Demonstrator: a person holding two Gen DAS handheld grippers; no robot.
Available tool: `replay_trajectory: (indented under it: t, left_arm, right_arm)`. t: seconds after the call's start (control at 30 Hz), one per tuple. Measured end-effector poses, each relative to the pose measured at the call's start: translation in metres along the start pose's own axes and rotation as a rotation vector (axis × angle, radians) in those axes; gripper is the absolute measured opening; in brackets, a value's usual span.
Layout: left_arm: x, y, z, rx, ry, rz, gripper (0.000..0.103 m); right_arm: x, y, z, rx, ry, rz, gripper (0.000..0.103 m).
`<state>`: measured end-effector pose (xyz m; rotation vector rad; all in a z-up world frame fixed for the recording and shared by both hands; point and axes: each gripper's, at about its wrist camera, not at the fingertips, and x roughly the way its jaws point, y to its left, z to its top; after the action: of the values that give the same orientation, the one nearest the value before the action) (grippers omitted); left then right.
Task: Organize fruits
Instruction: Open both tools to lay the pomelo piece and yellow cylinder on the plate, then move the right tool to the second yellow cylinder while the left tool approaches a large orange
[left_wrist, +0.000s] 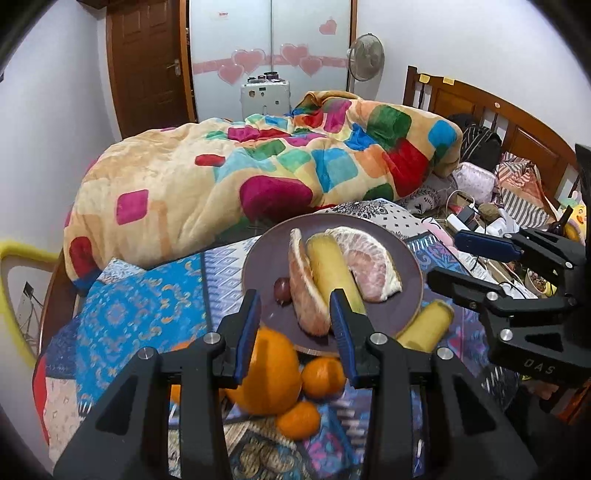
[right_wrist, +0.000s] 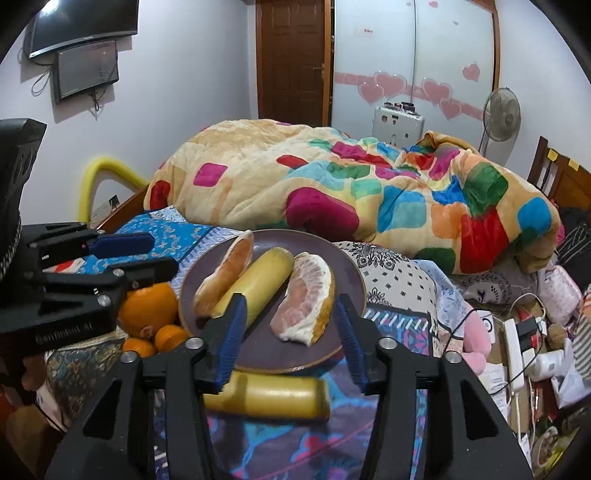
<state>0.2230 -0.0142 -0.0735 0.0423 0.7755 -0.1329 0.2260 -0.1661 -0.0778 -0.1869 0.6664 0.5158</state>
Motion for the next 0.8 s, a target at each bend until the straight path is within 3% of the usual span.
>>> replay_trajectory:
  t: [0.2,0.27,0.37,0.5,0.8]
  left_arm:
    - [-0.016,0.019,-0.023,-0.009,0.010,0.023,0.050]
    - [-0.019,0.028,-0.030,-0.019,0.014,0.032,0.062]
    - [-0.022,0.043,-0.041,-0.026,0.019,0.060,0.067]
    - [-0.014,0.064,-0.056,-0.052,0.060,0.069,0.069]
    - [0.020,0.083,-0.075,-0.067,0.143,0.062,0.069]
  right_arm:
    - [-0.010,0.008,-0.014,0.005,-0.014,-0.002,0.062]
    - [-0.011,0.011,-0.018,0.007,-0.020,-0.012,0.065]
    - [-0.011,0.014,-0.026,0.013,-0.026,-0.022,0.073]
    - [-0.002,0.019,-0.034,0.023,-0.018,-0.027,0.081]
    - [0.019,0.042,-0.050,-0.033,0.025,-0.059,0.081]
